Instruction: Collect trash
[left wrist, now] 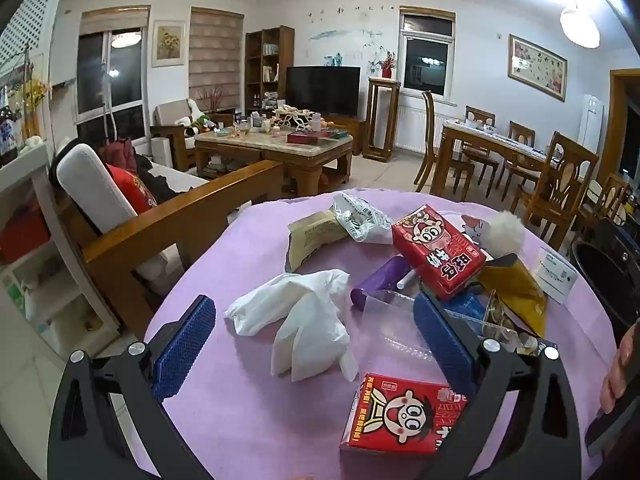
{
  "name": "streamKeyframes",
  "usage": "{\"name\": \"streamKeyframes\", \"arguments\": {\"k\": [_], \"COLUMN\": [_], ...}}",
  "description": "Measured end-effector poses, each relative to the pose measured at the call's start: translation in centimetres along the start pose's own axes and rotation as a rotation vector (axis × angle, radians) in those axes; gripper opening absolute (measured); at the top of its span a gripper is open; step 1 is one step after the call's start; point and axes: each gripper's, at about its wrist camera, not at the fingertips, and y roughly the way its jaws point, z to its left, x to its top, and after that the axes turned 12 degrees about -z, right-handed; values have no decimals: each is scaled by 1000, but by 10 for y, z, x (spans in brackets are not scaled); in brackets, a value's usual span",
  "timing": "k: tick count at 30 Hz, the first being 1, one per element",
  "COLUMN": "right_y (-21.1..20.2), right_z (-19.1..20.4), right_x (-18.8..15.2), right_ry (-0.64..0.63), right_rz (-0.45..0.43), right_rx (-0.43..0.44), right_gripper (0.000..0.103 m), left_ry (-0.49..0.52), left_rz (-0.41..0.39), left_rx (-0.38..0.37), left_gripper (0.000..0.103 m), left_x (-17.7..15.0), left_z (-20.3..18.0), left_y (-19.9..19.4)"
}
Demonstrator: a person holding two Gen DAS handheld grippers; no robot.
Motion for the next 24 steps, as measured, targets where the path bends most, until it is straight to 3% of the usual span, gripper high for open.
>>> {"name": "streamKeyframes", "arguments": {"k": [11, 24], "right_y": [0, 0], "right_z": [0, 0], "right_x": [0, 0], "right_ry": [-1, 0], "right_rz": [2, -1], "right_rx": [-2, -3], "right_gripper": [99, 99], "left_ry": [-76, -56], "left_rz": [-5, 14], "left_rx": [10, 34], "left_gripper": [98, 98], "left_x": [-1, 0], "left_z": [19, 11], "left_y": [-3, 1]}}
